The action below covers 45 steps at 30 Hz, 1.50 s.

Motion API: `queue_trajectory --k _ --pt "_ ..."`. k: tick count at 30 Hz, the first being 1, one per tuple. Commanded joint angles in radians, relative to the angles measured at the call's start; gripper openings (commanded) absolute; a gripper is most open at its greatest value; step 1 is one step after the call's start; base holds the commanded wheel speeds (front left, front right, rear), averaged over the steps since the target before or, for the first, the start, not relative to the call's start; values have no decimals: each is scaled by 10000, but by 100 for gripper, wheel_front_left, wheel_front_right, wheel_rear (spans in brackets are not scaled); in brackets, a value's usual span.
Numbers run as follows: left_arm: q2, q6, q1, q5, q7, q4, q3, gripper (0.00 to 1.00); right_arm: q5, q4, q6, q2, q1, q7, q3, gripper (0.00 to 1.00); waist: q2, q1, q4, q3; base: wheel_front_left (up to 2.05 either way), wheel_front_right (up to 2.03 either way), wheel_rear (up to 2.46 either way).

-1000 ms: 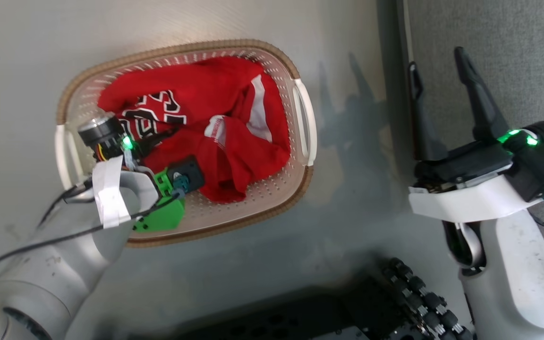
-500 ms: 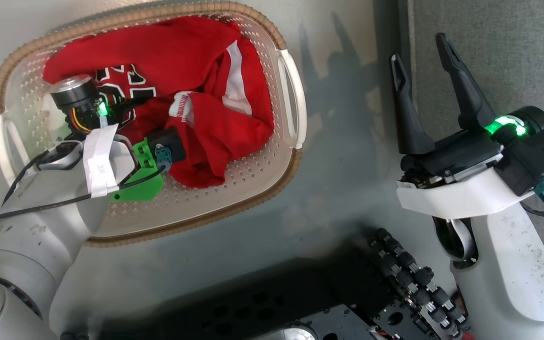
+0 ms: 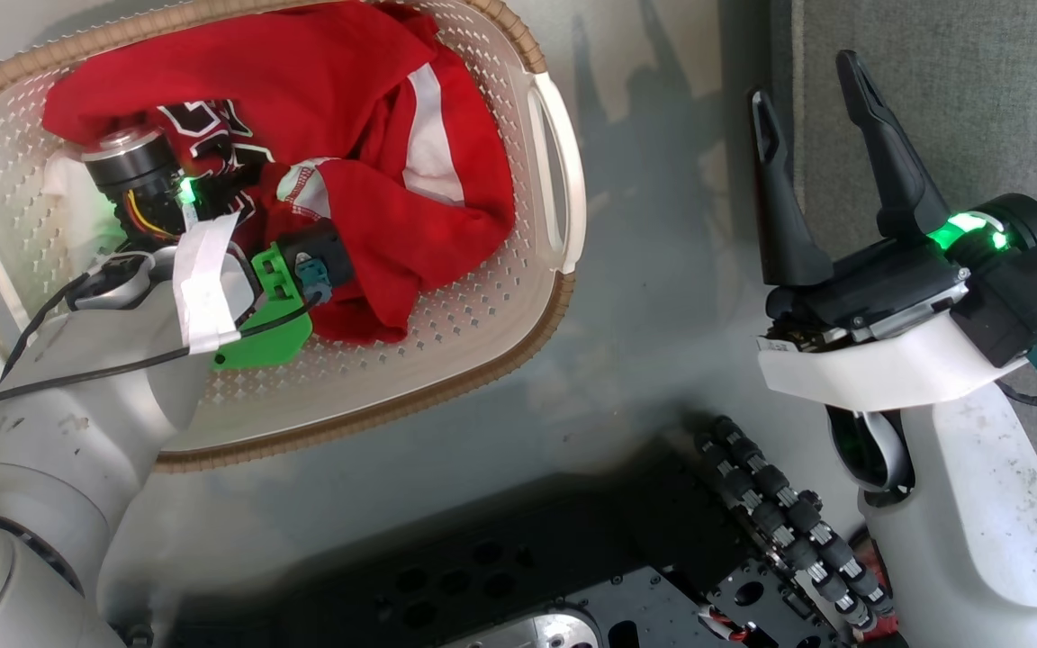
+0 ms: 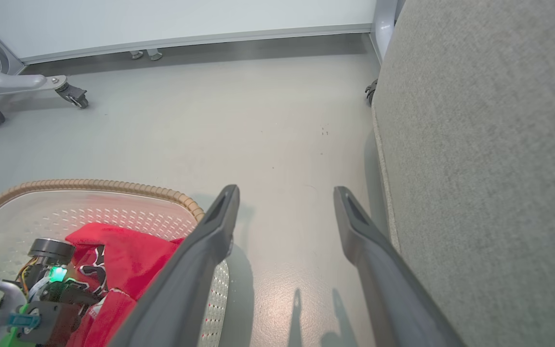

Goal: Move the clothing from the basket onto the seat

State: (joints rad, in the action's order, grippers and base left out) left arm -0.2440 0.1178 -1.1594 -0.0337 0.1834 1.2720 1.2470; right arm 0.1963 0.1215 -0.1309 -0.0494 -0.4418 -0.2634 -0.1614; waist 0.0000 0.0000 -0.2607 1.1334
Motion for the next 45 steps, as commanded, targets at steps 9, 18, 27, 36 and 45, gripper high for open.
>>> queue_trajectory --k 9,18,27,36,45 --pt "-334 14 214 431 -1480 264 -121 0 249 -125 3 -19 -196 -19 3 100 0 0 67 -297 0 0 0" --pt "205 -140 735 805 -1041 167 -188 0 212 -375 3 -23 -1 -20 -142 100 0 0 262 -1382 0 0 0" --pt "684 -452 1628 1623 171 45 -695 0 112 -677 3 -23 468 -20 59 100 0 0 619 -3220 0 0 0" --pt "1039 -627 2999 3122 810 -707 -1851 0 -302 -1026 3 -30 1547 -20 -144 100 0 0 1126 -5705 0 0 0" --pt "1031 -1080 4768 4231 832 -3453 -3400 0 -668 -1347 3 -30 2742 -20 136 100 0 0 1817 -7965 0 0 0"
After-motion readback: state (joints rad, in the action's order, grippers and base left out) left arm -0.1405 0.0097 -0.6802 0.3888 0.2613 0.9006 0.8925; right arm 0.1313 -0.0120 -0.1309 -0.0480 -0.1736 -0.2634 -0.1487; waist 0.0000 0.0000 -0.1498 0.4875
